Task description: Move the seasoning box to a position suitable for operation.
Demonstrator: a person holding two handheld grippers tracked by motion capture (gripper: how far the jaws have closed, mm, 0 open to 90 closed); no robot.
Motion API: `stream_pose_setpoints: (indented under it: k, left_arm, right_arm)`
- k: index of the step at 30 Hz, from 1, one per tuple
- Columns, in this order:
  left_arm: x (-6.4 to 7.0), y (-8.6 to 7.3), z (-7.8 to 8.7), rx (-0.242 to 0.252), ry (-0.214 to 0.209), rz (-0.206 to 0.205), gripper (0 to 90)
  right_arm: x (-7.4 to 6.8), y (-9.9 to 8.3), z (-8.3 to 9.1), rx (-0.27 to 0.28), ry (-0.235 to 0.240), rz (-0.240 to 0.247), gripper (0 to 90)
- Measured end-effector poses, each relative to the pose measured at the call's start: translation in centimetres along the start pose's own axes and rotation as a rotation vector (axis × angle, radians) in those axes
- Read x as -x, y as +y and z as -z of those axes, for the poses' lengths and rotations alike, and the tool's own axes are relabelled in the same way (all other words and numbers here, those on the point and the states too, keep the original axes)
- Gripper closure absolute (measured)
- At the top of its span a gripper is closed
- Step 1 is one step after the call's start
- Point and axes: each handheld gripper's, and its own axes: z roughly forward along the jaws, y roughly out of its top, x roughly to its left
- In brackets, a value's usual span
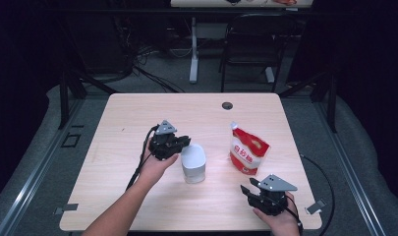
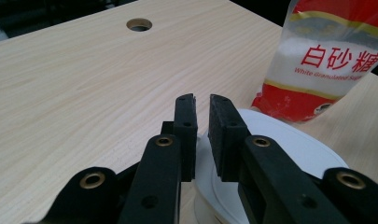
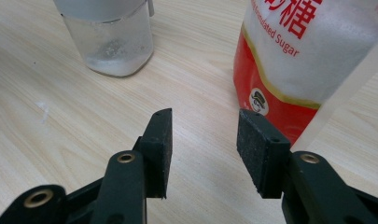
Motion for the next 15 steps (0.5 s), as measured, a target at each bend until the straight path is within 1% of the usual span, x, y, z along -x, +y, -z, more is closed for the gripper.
stream_pose_setpoints:
  k: [2,4,9,10,13,14,15]
  left_arm:
    - [-0.01,0.06,-0.15,0.004,-0.005,0.004,81.4]
    - [0.05,0.11,-0.40,-0.004,-0.010,0.003,81.4]
    - [0.14,0.03,-0.80,-0.016,-0.009,0.004,81.5]
    - [0.13,0.02,-0.82,-0.027,-0.003,-0.012,81.5]
    - [0.09,-0.01,-0.83,-0.026,-0.010,-0.007,81.8]
    - [0.06,-0.02,-0.83,-0.028,-0.016,-0.015,82.4]
    - [0.11,-0.02,-0.83,-0.027,-0.020,-0.014,82.6]
  right_arm:
    - [-0.02,0.00,0.00,-0.001,0.001,0.000,56.2]
    - [-0.04,0.00,0.01,0.002,0.003,-0.001,56.2]
    - [-0.02,0.02,0.06,-0.001,0.003,0.000,56.2]
    - [-0.02,0.02,0.07,0.000,0.004,0.001,56.2]
    - [-0.04,0.03,0.08,0.001,0.004,0.001,56.2]
    - [-0.05,0.03,0.08,-0.002,0.004,0.001,56.1]
    - [-0.05,0.04,0.08,-0.004,0.003,0.002,56.2]
